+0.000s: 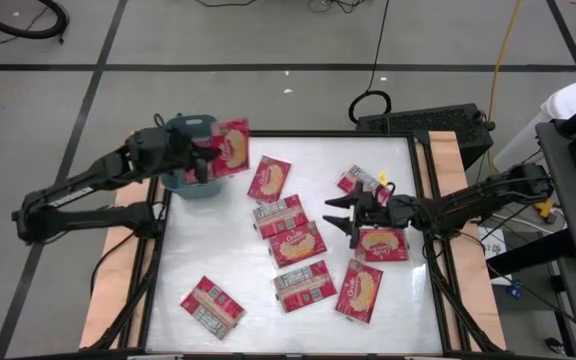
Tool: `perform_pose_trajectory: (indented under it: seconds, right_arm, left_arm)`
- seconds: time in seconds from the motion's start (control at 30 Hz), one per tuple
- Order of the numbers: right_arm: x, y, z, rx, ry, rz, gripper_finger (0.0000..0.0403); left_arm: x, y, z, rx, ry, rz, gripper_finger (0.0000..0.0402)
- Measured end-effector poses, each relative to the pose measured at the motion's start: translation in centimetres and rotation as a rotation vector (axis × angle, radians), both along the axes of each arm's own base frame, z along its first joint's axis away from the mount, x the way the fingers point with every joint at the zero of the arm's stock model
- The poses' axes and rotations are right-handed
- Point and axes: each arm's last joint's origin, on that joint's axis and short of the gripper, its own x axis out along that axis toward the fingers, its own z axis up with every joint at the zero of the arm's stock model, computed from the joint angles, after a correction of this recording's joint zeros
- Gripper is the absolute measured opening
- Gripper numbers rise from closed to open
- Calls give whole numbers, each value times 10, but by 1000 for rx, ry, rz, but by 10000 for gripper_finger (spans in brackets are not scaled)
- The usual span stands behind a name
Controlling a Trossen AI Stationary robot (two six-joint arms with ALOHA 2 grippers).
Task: Sort popcorn bags into baskets
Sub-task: Stack the red popcorn bag on top of the other red popcorn bag into the blue bin
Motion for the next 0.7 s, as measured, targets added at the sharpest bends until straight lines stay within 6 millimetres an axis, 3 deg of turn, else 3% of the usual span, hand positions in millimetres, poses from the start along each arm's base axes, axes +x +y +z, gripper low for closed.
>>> perform_pose_trajectory:
  seconds: [0.3,0.7]
  right_arm:
    - [-2,10,-5,-53,60,48,206]
    - [-4,22,-9,-62,88,104,206]
  left_arm:
    - [-26,18,-15,-100,158,200,20]
    - [-45,56,-27,-195,210,416,20]
